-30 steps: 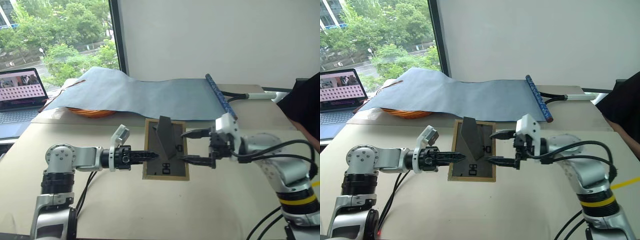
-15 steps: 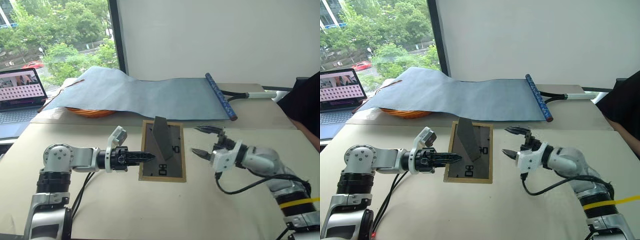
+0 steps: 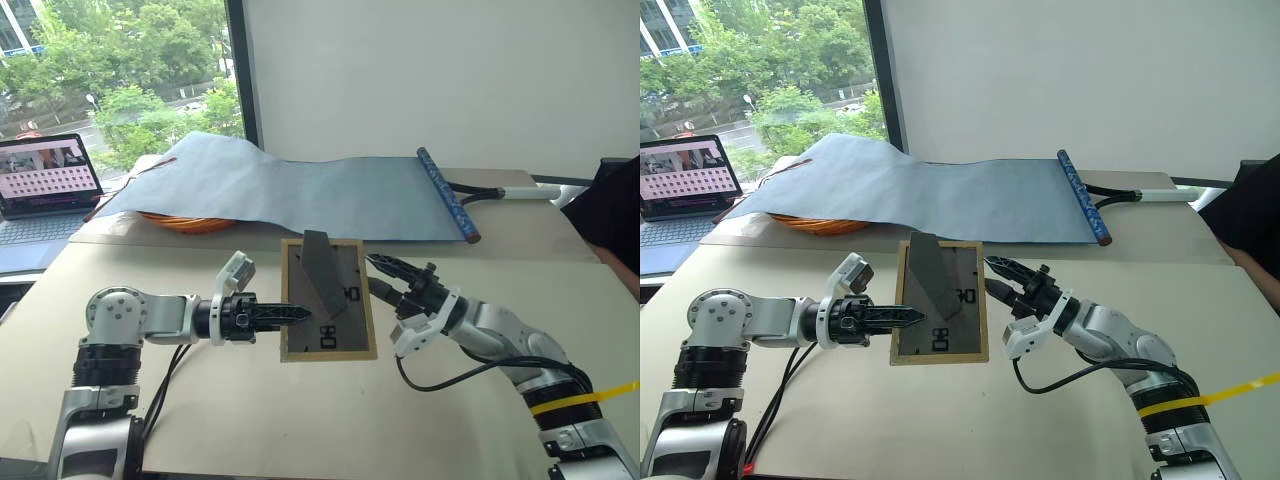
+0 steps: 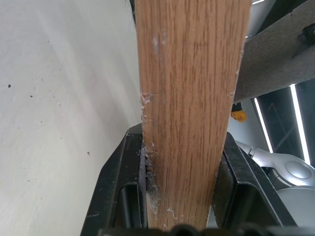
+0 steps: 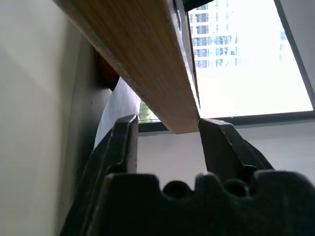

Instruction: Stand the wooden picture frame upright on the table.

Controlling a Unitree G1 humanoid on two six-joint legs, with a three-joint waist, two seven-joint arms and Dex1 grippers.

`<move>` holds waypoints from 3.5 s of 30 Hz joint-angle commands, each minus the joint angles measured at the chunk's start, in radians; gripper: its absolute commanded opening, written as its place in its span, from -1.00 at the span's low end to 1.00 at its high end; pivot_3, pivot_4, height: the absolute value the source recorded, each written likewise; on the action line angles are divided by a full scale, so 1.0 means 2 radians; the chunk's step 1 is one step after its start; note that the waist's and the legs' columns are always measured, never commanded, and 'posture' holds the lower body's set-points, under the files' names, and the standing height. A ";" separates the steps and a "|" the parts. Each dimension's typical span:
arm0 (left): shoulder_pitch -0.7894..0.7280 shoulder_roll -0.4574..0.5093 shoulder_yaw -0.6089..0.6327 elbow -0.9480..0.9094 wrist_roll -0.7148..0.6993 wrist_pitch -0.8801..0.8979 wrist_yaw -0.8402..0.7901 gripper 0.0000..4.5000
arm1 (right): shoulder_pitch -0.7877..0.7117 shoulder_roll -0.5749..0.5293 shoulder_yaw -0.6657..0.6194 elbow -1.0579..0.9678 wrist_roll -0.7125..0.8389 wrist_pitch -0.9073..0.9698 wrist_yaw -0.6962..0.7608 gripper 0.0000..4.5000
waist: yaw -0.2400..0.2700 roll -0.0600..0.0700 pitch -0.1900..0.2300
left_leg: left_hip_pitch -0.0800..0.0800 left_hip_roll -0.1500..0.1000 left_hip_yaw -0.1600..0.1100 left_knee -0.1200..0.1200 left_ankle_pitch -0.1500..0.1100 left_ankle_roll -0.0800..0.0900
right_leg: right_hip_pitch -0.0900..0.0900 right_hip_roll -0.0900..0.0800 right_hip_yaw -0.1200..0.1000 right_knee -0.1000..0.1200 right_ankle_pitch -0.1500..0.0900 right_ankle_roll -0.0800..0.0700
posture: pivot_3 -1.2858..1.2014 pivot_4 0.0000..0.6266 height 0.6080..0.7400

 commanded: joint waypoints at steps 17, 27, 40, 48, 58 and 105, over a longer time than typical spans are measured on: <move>0.004 -0.001 0.005 -0.005 0.017 0.002 -0.033 -0.49 | 0.000 -0.037 0.006 -0.045 -0.051 -0.001 -0.092 0.15 | 0.000 0.000 0.000 | 0.000 0.000 -0.001 0.000 0.000 0.000 | 0.001 0.000 -0.002 0.000 0.000 0.000 | 0.03 -0.52 0.37; -0.001 0.001 -0.001 -0.006 0.030 0.002 -0.052 -0.49 | -0.024 -0.023 0.054 -0.003 -0.099 0.027 -0.092 0.15 | 0.000 0.000 0.000 | 0.000 0.000 -0.002 0.000 0.001 0.000 | 0.001 0.000 -0.002 0.000 0.000 0.000 | 0.03 -0.52 0.37; 0.007 0.003 0.003 -0.008 0.057 0.002 -0.081 -0.49 | -0.038 -0.059 0.061 0.008 -0.125 0.031 -0.185 0.98 | -0.001 0.000 0.000 | 0.000 0.000 -0.004 0.000 0.001 0.000 | 0.002 0.000 -0.004 0.000 0.000 -0.001 | 0.03 -0.52 0.37; -0.003 0.001 -0.004 -0.014 0.046 0.002 -0.077 -0.49 | -0.050 -0.041 0.094 0.008 -0.142 0.032 -0.192 0.98 | -0.001 0.000 0.000 | 0.000 0.000 -0.005 0.000 0.001 0.000 | 0.003 0.000 -0.004 0.000 0.000 -0.001 | 0.03 -0.52 0.37; 0.014 0.006 -0.006 -0.072 0.056 -0.002 -0.074 -0.26 | -0.062 -0.038 0.104 0.024 -0.117 0.027 -0.187 -0.11 | 0.000 0.000 0.000 | 0.000 -0.001 -0.006 0.001 0.001 0.000 | 0.003 0.000 -0.005 0.000 0.000 -0.001 | 0.03 -0.52 0.37; 0.202 0.084 0.038 -0.264 0.272 -0.380 -0.198 1.00 | -0.065 0.052 0.007 0.037 0.690 0.887 0.432 -0.46 | -0.001 0.000 0.001 | 0.000 -0.001 -0.009 -0.001 0.003 0.000 | 0.004 -0.001 -0.010 0.001 -0.001 -0.002 | 0.03 -0.52 0.37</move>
